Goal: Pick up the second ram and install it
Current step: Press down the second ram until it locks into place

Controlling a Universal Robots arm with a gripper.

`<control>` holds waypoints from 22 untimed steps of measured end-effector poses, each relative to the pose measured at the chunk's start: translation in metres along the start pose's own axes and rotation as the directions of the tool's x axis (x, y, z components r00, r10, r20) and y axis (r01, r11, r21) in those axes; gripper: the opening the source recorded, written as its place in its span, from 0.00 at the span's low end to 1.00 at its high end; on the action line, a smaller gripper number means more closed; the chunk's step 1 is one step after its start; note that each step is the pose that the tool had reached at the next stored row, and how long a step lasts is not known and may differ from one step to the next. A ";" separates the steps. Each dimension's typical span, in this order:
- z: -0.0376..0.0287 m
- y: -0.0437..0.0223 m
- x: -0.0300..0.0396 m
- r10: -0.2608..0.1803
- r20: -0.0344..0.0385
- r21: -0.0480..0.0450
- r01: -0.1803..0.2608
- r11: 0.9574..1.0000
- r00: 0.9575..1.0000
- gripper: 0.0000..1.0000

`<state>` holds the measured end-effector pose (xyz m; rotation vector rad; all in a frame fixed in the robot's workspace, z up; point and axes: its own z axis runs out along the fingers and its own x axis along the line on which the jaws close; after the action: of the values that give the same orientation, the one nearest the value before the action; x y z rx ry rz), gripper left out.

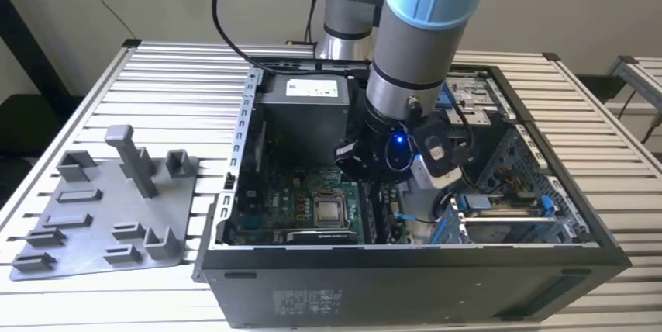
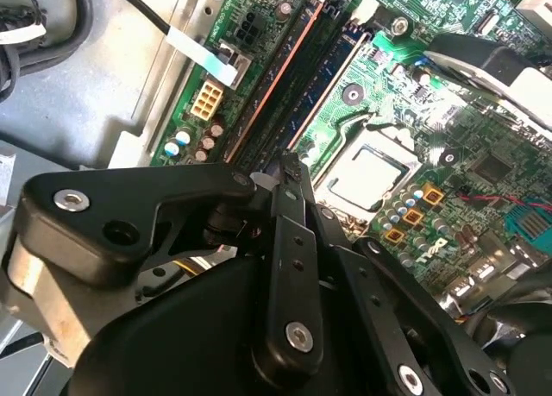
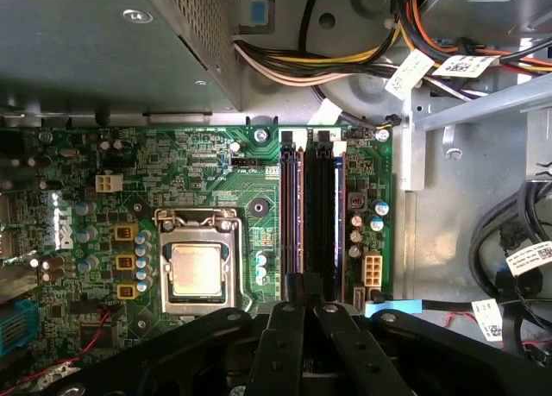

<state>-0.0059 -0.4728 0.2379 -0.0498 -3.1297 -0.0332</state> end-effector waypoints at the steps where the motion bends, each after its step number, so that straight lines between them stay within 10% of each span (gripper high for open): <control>1: 0.0000 0.0000 0.0000 0.000 0.000 0.000 0.000 1.000 1.000 0.11; 10: -0.0001 0.0000 0.0000 -0.114 -0.003 0.001 0.114 0.994 0.994 0.11; 22: -0.0031 0.0001 0.0000 -0.295 -0.007 0.002 0.295 0.955 0.955 0.11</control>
<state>-0.0059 -0.4728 0.2410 0.4177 -3.0991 -0.0307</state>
